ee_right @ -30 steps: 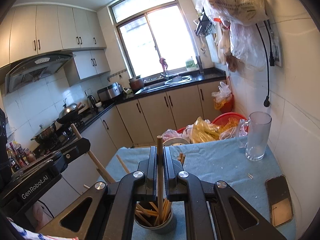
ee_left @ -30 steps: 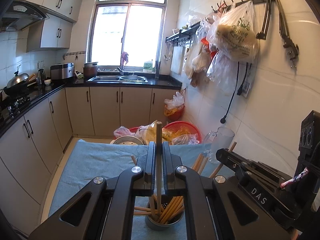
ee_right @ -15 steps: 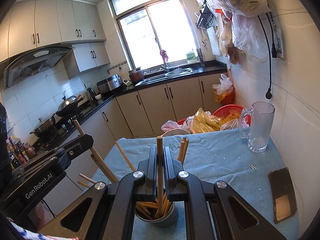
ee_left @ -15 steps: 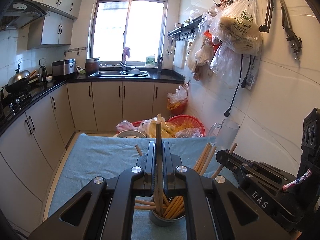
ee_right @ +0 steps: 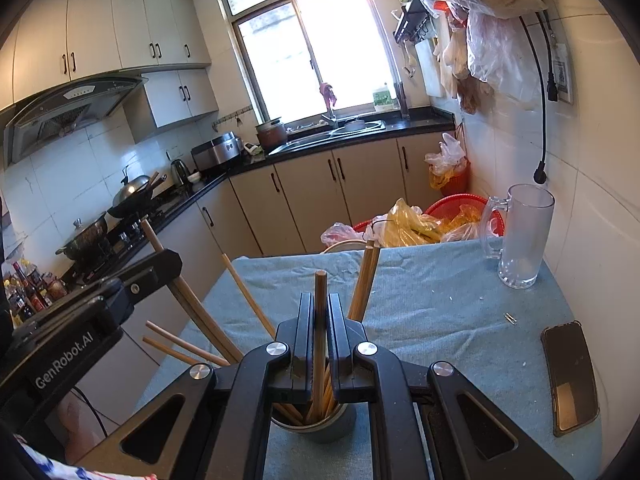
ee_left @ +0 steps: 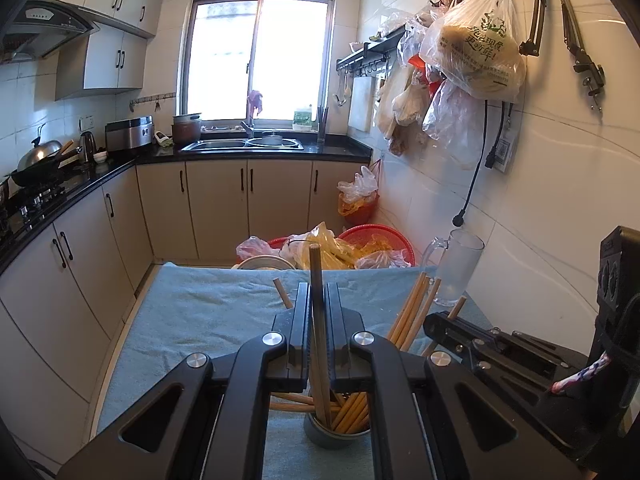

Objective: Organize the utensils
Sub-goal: 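Lower the left tool's chopstick into the cup while the right tool lowers its chopstick, then open both tools to release the chopsticks into the black cup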

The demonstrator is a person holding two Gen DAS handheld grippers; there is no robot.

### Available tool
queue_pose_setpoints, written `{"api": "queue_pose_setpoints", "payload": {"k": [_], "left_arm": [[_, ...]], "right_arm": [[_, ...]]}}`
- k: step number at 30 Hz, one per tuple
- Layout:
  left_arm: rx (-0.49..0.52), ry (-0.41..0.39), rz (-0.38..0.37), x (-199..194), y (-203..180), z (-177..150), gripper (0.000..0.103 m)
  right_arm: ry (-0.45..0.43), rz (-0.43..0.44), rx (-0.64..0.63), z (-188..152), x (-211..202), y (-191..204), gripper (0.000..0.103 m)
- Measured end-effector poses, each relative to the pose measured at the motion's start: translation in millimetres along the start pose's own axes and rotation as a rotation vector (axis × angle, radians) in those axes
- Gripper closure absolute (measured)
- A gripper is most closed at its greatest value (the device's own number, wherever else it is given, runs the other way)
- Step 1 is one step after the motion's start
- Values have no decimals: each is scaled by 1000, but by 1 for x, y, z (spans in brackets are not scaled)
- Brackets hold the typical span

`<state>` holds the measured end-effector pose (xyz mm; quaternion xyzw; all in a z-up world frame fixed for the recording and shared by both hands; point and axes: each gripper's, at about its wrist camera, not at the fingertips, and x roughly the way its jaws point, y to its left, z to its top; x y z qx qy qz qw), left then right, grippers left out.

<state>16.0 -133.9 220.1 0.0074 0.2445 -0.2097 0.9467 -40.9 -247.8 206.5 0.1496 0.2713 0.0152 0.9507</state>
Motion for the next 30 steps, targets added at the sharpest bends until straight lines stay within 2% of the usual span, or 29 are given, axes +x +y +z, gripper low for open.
{"api": "queue_pose_setpoints", "payload": {"k": [10, 18, 19, 21, 23, 24, 25, 28, 30], "left_arm": [[-5, 6, -7, -2, -2, -1, 97], [-5, -18, -8, -18, -4, 1, 97], [-7, -23, -7, -22, -4, 2, 97], [-13, -27, -6, -29, -3, 5, 97], [-19, -33, -8, -37, -2, 6, 97], [-21, -37, -9, -41, -2, 7, 96], [-21, -44, -8, -48, -2, 8, 93], [-12, -63, -1, -63, -3, 8, 71], [-6, -79, 5, -73, -5, 6, 65]], "right_arm": [[41, -23, -20, -5, 9, 3, 97], [35, -21, -10, -2, 6, 3, 96], [31, -20, -10, -1, 4, 4, 95], [19, -22, -11, 1, 0, 4, 85], [1, -23, -12, 3, -6, 7, 71], [-11, -25, -13, 4, -10, 8, 69], [-22, -28, -13, 5, -15, 9, 68], [-42, -27, -8, 8, -26, 12, 66], [-53, -27, -9, 8, -33, 14, 65]]}}
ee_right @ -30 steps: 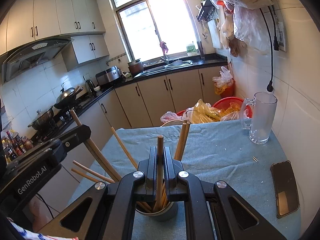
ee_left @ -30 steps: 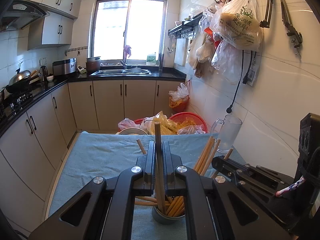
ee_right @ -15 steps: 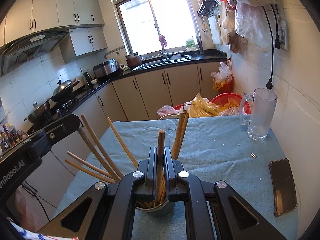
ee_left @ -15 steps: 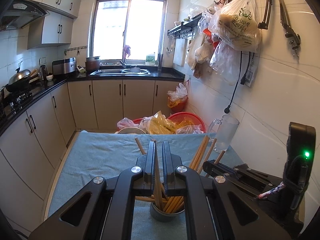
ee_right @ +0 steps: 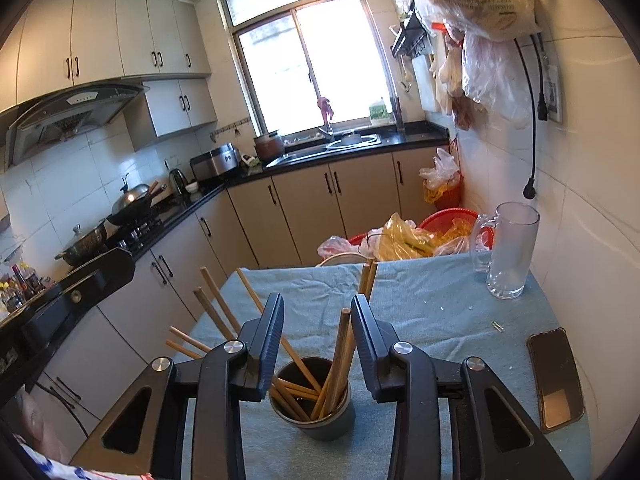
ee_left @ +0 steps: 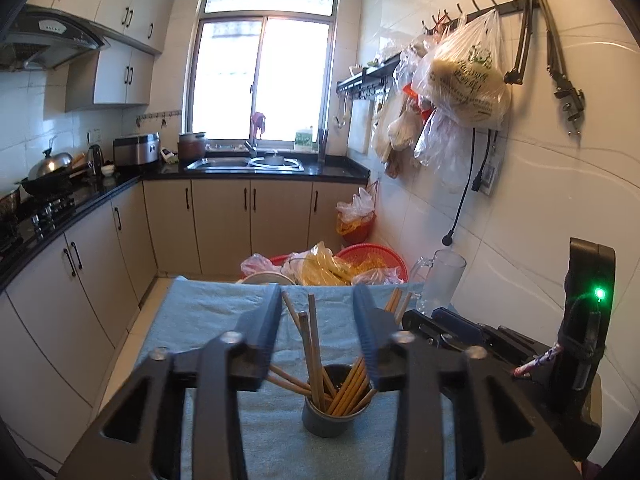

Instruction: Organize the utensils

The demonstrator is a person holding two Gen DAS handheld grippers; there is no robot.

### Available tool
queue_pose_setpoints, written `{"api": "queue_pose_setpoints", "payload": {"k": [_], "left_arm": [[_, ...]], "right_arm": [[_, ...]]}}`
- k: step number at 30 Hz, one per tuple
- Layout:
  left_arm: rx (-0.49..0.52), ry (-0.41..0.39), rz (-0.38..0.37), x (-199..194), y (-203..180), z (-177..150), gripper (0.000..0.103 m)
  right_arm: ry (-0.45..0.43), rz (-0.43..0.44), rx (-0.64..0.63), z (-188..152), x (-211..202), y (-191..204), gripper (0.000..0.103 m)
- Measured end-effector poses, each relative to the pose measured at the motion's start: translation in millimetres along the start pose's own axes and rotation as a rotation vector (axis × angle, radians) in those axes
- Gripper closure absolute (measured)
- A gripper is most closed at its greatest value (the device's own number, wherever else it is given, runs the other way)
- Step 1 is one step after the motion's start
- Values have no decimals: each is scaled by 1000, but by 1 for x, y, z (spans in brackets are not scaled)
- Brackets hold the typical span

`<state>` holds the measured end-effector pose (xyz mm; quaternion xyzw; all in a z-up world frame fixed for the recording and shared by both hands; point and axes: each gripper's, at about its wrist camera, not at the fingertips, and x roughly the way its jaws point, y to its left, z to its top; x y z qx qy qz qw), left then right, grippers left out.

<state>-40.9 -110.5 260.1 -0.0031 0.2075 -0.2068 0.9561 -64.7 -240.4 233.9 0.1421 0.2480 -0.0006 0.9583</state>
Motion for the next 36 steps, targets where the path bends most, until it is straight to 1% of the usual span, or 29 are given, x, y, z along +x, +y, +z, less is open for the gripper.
{"api": "queue_pose_setpoints", "payload": {"k": [3, 6, 8, 13, 17, 21, 22, 26, 28, 30, 32, 34, 36], "left_arm": [[8, -4, -3, -12, -3, -2, 61], [4, -5, 2, -21, -4, -4, 52], [-7, -10, 9, -29, -2, -5, 43], [-53, -24, 37, -50, 10, -11, 30], [-103, -23, 59, -64, 23, -24, 18], [-121, -10, 96, -78, 34, -54, 16], [-122, -2, 108, -79, 35, -62, 15], [-129, 83, 166, -81, 40, -103, 15], [-124, 101, 208, -86, 39, -117, 15], [-119, 83, 257, -96, 38, -124, 14], [-103, 34, 319, -112, 34, -129, 3], [-89, -36, 378, -130, 28, -132, 0], [-67, -94, 427, -143, 22, -131, 0]], "right_arm": [[-11, -3, -5, -1, -11, 3, 62], [-24, -6, -7, -2, -22, 6, 58], [-37, -12, -9, -3, -30, 7, 55], [-65, -27, -6, -8, -52, 7, 49], [-60, -43, 10, -18, -64, 0, 45], [-33, -72, 26, -42, -74, -8, 42], [-22, -85, 27, -53, -77, -9, 41], [22, -127, 7, -87, -79, -9, 41], [34, -140, -6, -101, -82, -7, 41], [35, -147, -6, -111, -87, -6, 41], [28, -144, 0, -121, -94, -5, 39], [18, -148, 8, -128, -102, -3, 37], [8, -156, 8, -132, -108, 0, 37]]}}
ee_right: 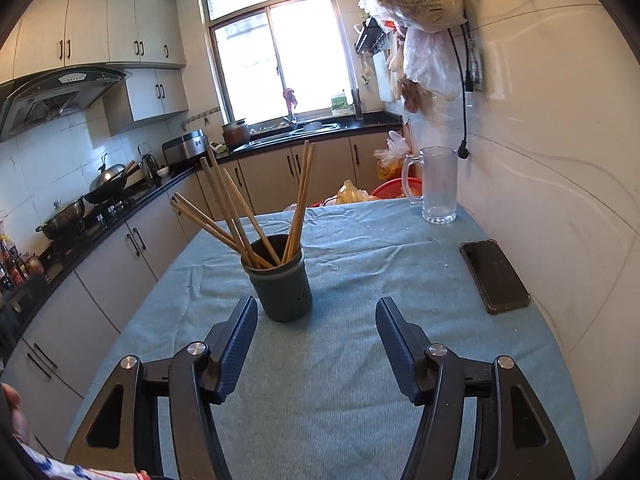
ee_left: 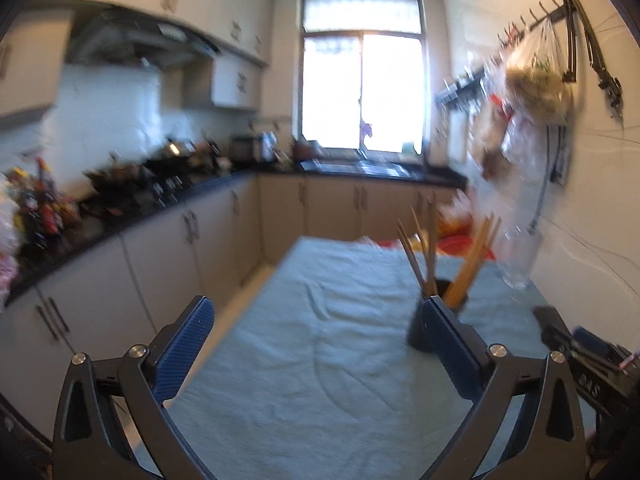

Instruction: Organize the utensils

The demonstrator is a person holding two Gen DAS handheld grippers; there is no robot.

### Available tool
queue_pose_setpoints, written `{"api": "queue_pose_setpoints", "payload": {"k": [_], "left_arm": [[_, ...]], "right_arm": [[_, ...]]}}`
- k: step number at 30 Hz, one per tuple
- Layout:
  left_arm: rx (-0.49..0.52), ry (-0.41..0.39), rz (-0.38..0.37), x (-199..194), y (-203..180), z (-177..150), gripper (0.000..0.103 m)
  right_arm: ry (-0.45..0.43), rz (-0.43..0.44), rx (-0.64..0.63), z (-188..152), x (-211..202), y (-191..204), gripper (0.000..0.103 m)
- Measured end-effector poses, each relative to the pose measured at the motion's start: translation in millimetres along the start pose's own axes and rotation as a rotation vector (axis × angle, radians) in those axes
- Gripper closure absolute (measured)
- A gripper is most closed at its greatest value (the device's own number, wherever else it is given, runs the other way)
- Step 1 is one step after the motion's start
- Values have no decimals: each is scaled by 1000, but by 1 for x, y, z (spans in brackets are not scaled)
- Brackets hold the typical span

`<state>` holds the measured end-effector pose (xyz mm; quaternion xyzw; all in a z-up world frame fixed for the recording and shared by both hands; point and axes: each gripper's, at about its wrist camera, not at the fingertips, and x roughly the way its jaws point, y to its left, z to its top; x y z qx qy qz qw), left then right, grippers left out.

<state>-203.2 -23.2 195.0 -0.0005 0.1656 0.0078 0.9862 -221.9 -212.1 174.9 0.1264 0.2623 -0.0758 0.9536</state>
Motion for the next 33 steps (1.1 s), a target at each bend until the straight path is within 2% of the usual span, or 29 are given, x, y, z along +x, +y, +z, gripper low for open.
{"api": "queue_pose_setpoints", "payload": {"k": [4, 7, 14, 19, 25, 33], "left_arm": [[43, -78, 57, -19, -6, 4, 0], [54, -70, 37, -21, -9, 5, 0], [43, -9, -72, -11, -18, -5, 0], [39, 101, -131, 12, -22, -17, 0], [38, 197, -101, 38, -23, -33, 0], [66, 274, -85, 59, -28, -49, 0]], "right_arm": [[-44, -42, -48, -7, -17, 10, 33], [-81, -67, -79, -11, -27, 15, 29], [-80, -76, -118, -19, -28, 23, 27], [-46, -88, -115, -23, -16, 19, 27], [-4, -112, -93, -26, -3, 11, 27], [33, -122, -92, -29, 11, 9, 27]]}}
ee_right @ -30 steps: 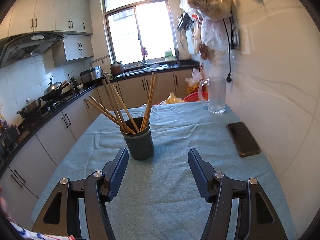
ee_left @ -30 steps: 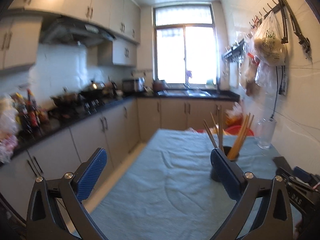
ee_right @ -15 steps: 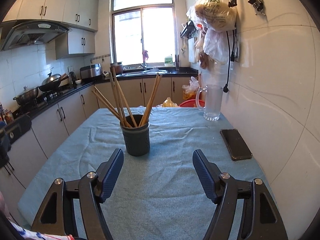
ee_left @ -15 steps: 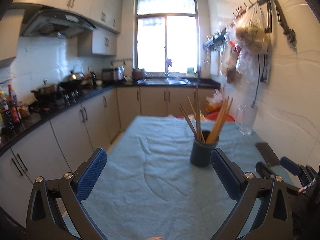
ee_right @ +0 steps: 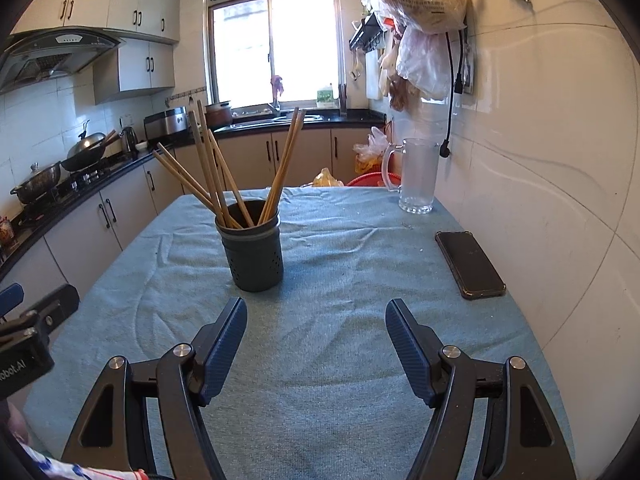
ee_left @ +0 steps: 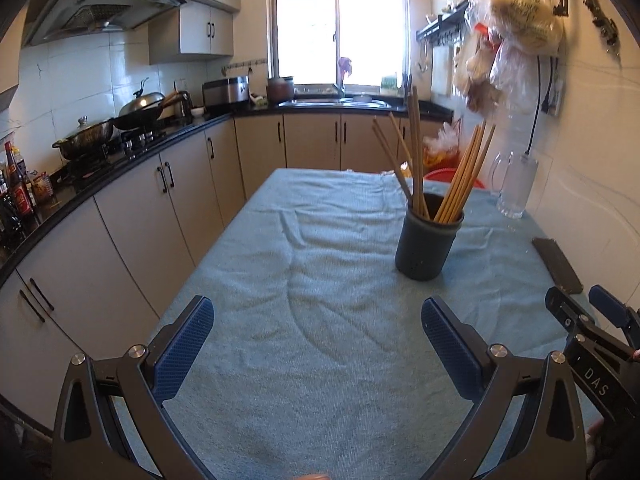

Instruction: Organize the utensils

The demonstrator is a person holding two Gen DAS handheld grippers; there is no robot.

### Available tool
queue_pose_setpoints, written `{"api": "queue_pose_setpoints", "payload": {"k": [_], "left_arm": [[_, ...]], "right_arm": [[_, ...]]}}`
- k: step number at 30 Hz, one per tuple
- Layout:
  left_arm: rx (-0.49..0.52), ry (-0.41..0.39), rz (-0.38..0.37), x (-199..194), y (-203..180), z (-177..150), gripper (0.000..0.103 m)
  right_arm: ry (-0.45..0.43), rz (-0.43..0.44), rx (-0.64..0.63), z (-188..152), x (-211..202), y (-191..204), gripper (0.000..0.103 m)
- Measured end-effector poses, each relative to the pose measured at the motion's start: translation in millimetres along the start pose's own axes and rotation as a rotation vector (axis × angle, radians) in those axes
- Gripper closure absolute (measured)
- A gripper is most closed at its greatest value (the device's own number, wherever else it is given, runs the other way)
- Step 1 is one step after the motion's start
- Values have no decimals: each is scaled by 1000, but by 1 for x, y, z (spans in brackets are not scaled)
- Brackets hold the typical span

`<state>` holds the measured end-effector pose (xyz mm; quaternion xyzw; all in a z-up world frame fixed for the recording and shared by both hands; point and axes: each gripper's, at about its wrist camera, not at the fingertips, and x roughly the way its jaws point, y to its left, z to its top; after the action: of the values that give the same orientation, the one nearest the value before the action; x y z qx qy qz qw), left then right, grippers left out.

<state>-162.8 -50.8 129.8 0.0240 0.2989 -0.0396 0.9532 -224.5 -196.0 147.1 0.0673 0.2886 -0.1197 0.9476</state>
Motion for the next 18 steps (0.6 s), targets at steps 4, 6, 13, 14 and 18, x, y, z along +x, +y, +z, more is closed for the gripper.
{"api": "queue_pose_setpoints", "payload": {"k": [4, 6, 13, 14, 18], "left_arm": [[3, 30, -3, 10, -1, -2, 0], [3, 42, -4, 12, -2, -2, 0], [6, 81, -3, 21, -5, -5, 0], [5, 84, -3, 22, -5, -5, 0], [8, 95, -1, 23, -6, -5, 0]], "right_arm": [[11, -3, -11, -1, 5, 2, 27], [16, -4, -11, -1, 7, 1, 27], [32, -5, 1, -2, 12, -1, 26], [33, -4, 2, -2, 13, -1, 26], [35, -2, -7, -2, 13, 2, 26]]}}
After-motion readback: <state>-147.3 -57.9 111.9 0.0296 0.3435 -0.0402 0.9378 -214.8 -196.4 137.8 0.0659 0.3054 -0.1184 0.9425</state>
